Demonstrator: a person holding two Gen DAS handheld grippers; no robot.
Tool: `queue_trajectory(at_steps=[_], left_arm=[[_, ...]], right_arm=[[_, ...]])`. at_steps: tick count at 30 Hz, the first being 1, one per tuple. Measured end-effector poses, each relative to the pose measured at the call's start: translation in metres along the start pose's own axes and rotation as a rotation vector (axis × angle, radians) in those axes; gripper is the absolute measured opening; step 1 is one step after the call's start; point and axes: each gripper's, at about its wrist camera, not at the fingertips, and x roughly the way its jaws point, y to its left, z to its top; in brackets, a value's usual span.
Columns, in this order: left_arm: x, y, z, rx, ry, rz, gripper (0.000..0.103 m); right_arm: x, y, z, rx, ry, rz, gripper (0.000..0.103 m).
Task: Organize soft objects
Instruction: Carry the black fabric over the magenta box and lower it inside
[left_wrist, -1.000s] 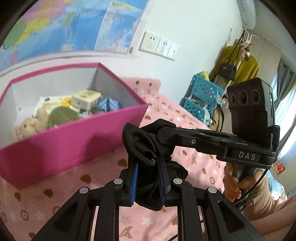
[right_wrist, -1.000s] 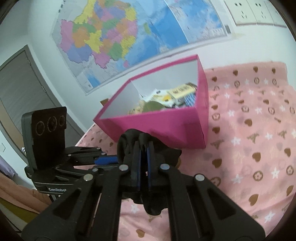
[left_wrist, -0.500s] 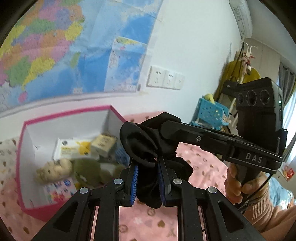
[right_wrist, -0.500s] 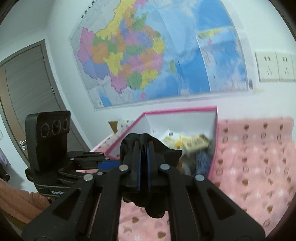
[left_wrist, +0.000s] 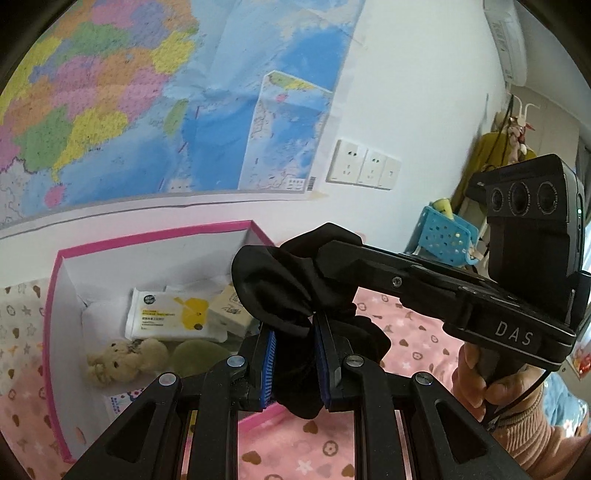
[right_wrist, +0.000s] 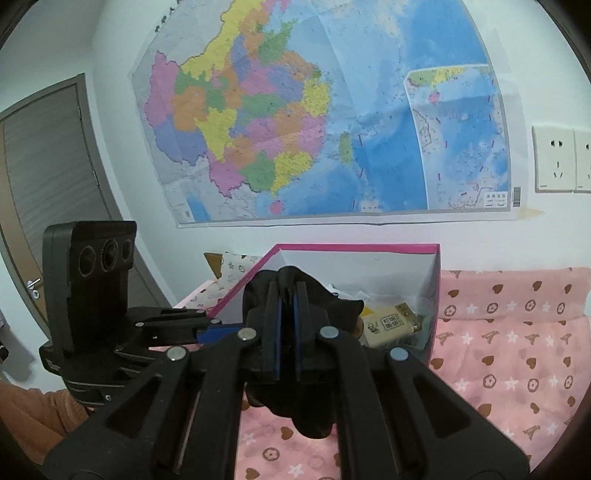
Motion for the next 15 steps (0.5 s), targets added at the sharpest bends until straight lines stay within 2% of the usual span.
queue_trajectory(at_steps=[15], left_arm=[[0.031,0.016,0.004,-0.031,0.040,0.018,0.017]], right_arm=[[0.024,-0.019,-0.001,0.018,0.032,-0.033,0.007]])
